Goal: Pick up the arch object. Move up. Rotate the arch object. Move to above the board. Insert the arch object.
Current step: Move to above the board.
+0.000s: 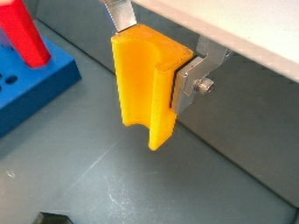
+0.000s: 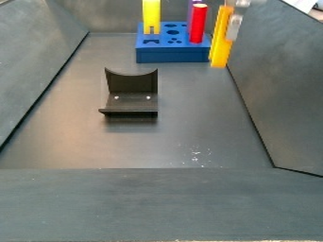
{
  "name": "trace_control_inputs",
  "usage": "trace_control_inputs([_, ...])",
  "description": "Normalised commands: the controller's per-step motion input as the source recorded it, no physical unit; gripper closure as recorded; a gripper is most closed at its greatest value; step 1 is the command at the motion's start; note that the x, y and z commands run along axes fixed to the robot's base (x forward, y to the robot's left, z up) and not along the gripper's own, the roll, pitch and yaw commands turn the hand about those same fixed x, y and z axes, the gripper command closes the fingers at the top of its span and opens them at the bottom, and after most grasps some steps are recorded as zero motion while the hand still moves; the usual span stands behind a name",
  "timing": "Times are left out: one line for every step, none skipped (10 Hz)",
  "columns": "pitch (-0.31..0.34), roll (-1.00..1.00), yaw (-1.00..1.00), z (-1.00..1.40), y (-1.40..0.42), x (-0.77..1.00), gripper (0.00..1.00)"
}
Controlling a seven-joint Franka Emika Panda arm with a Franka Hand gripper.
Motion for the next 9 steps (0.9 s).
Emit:
trace_control_inputs([0.052, 0.12, 0.01, 1.0, -0.02, -0.05, 1.0])
trace_control_inputs([0.065, 0.1, 0.01, 1.0, -0.02, -0.04, 1.0])
trace_control_inputs([0.076, 0.09, 0.01, 1.0, -0.01, -0.03, 1.0])
trace_control_inputs([0.088, 0.07, 0.01, 0.87, -0.01, -0.02, 1.0])
trace_control_inputs([0.09, 0.06, 0.01, 0.76, -0.01, -0.01, 1.0])
trace_control_inputs([0.092, 0.05, 0.01, 0.54, -0.01, 0.0, 1.0])
trace_control_inputs([0.092, 0.03, 0.01, 0.38, -0.01, 0.01, 1.0])
trace_control_inputs([0.093, 0.02, 0.0, 0.17, -0.01, 0.01, 1.0])
trace_control_inputs([0.069, -0.04, 1.0, 0.23, -1.0, 0.4, 1.0])
